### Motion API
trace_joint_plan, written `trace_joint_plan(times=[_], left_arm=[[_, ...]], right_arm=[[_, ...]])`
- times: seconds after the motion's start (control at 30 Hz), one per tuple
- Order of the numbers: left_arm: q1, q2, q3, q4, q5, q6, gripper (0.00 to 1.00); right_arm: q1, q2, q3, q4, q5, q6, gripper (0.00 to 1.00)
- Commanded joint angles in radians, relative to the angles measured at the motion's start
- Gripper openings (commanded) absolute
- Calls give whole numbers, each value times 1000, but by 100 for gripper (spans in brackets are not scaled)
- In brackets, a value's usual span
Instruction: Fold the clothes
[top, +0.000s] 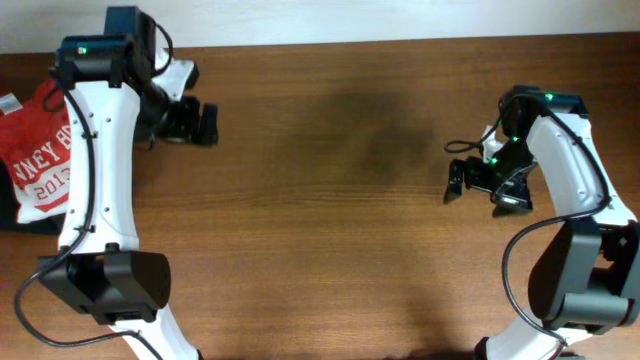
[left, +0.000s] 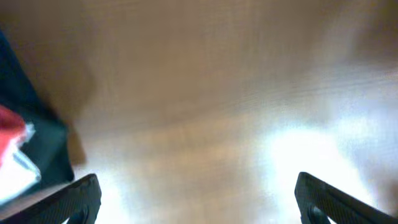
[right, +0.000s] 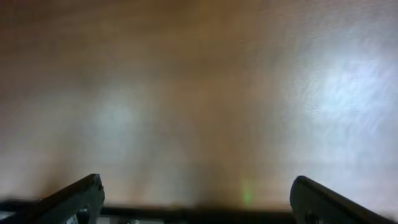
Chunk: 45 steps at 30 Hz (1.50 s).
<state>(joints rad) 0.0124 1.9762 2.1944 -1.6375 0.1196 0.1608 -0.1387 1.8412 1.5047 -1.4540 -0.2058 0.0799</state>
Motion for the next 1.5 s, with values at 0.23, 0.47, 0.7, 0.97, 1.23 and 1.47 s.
trace_joint_plan(times=[0.23,0.47,0.7,0.97,1.23,1.47], left_arm=[[3,-64,-257,-48,-90,-114,99],[2,-307,-624,166,-90,-148,99],[2,-761,-937,465,-74,-150,99],[3,-1283,-1267,724,-64,-150,99],[3,-1395,-1379,761,-64,-150,99],[3,-1395,-1379,761,-64,-150,99]], right_arm=[[-6,-61,-162,0,-39,-76,100],[-6,-336,-393,189,-56,-26,99],[-6,-757,-522,333,-46,7,99],[-6,-1189,-566,373,82,50,99],[-6,-1266,-566,366,106,52,99],[-6,-1266,-566,366,106,52,99]])
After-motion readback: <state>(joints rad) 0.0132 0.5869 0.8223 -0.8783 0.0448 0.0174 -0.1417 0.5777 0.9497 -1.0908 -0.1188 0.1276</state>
